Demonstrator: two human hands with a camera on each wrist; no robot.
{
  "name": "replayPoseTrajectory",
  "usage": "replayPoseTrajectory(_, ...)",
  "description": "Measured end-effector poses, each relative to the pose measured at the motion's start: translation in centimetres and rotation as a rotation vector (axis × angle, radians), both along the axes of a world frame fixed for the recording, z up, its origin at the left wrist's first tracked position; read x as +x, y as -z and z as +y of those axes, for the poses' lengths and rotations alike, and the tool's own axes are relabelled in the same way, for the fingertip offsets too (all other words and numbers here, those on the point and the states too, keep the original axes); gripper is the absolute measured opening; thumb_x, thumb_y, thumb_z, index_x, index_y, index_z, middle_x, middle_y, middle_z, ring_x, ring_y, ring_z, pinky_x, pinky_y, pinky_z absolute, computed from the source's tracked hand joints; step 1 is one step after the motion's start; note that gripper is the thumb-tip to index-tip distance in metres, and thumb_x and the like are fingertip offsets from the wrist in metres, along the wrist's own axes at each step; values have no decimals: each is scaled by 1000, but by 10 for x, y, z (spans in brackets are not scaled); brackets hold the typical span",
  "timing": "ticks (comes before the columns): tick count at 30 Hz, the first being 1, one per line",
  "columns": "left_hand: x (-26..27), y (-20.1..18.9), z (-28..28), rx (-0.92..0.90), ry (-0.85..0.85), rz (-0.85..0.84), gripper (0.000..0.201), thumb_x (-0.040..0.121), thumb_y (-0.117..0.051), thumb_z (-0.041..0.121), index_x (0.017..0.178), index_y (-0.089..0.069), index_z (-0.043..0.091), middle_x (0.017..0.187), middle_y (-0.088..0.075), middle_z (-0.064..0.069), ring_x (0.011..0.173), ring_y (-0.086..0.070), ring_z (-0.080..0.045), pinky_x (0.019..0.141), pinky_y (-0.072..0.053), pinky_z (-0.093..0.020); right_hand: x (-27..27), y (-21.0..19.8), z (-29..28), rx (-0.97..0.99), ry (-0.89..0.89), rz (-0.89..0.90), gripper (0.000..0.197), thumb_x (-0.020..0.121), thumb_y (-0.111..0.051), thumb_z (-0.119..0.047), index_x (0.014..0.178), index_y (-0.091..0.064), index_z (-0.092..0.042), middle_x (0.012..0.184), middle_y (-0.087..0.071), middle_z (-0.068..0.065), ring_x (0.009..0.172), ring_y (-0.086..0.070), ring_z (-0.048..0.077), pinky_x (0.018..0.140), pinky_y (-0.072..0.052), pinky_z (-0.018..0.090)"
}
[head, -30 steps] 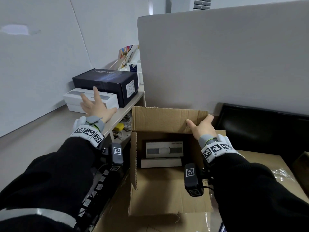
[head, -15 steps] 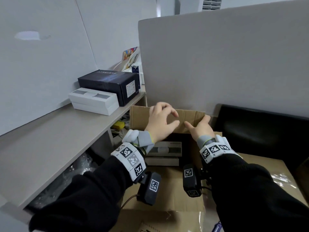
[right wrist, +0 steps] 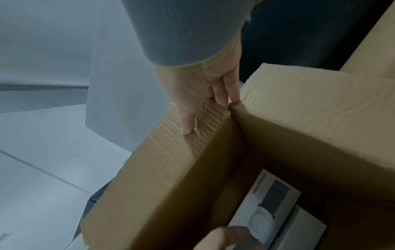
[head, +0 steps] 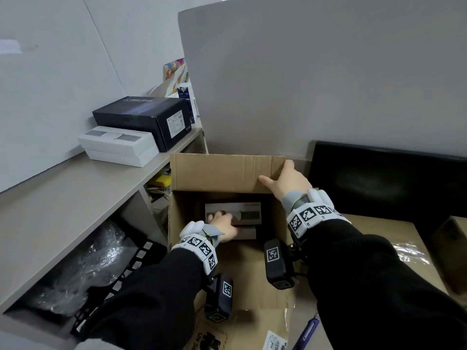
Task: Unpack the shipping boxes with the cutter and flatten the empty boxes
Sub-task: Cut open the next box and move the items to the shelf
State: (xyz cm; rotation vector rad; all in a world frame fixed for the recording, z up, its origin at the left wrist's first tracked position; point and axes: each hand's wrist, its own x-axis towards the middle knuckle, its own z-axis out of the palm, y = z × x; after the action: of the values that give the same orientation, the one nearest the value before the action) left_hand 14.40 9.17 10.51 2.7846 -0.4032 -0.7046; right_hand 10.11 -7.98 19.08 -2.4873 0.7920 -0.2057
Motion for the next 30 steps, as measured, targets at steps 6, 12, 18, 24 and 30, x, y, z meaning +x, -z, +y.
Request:
replayPoseTrajectory(6, 14, 28, 3, 96, -75, 17, 70, 91, -51, 53, 150, -24, 27, 159, -1, -13, 145, -2, -40, 117, -10, -45, 3, 2, -8, -37, -8, -22, 63, 79, -59, -66, 114, -47, -14, 103, -64, 5, 96, -63, 30, 66, -41, 31)
replayPoseTrajectory(12, 32, 55, 10, 133, -105, 54, 75, 88, -50, 60, 149, -24, 27, 159, -4, -12, 145, -2, -40, 119, -9, -43, 19, 20, -8, 0, 31, -79, 58, 79, -56, -68, 102, -49, -16, 85, -59, -1, 87, -62, 27, 62, -38, 30)
replayPoseTrajectory(18, 40, 72, 21, 178, -34, 67, 66, 96, -37, 54, 152, -16, 25, 160, -8, -7, 146, -6, -35, 116, -8, -36, 34, 31, -10, 13, 33, -126, 56, 79, -57, -67, 101, -45, -17, 83, -59, -2, 86, -61, 27, 66, -42, 33)
replayPoseTrajectory(24, 49, 77, 28, 211, -21, -21, 69, 82, -46, 65, 141, -38, 30, 148, -23, -10, 134, -20, -38, 110, -18, -46, 37, 34, -11, -2, 20, -130, 53, 81, -56, -65, 99, -43, -17, 79, -55, -4, 75, -52, 22, 63, -37, 32)
replayPoseTrajectory(30, 50, 62, 22, 108, 64, 34, 73, 75, -65, 58, 135, -44, 21, 136, -51, -5, 122, -49, -29, 92, -42, -29, 37, 37, -13, -10, 29, -99, 58, 82, -55, -65, 106, -44, -14, 82, -58, 0, 77, -56, 25, 62, -39, 32)
